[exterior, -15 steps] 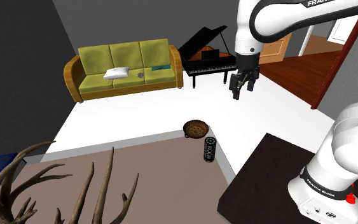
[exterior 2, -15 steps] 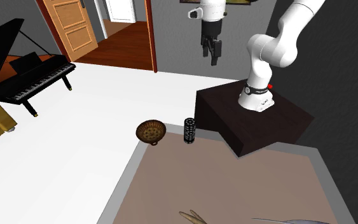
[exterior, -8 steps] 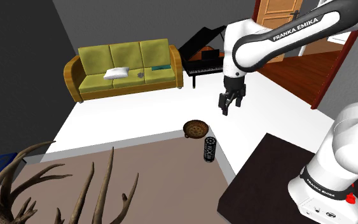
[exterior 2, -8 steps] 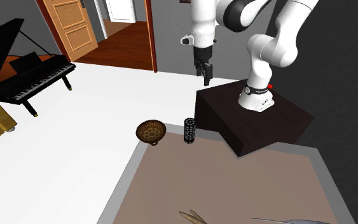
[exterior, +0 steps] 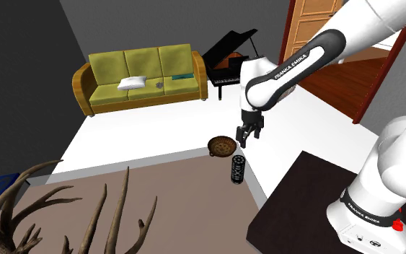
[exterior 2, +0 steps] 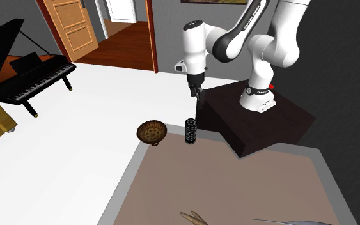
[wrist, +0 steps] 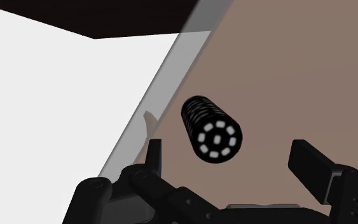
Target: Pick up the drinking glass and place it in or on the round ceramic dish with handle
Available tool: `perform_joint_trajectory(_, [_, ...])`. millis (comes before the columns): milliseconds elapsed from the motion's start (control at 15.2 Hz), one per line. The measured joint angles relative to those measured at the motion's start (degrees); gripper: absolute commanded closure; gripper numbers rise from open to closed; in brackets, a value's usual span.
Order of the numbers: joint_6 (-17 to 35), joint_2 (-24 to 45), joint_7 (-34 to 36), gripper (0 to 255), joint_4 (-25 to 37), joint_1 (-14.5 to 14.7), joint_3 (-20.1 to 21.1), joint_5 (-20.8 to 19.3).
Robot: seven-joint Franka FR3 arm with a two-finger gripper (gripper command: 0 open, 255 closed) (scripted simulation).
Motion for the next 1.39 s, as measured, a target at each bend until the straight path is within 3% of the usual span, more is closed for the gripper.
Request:
perform_joint_trajectory(528, [13.04, 17.88, -3.79, 0, 4.34, 1.18, 1.06, 4.87])
perform_joint_trajectory(990, [18.72, 23.01, -4.92, 0, 3.79, 1.22, 1.91, 6.57])
perform_joint_trajectory(1386, [19.41, 23.91, -5.11, 0, 4.00, 1.16, 2.01, 6.77])
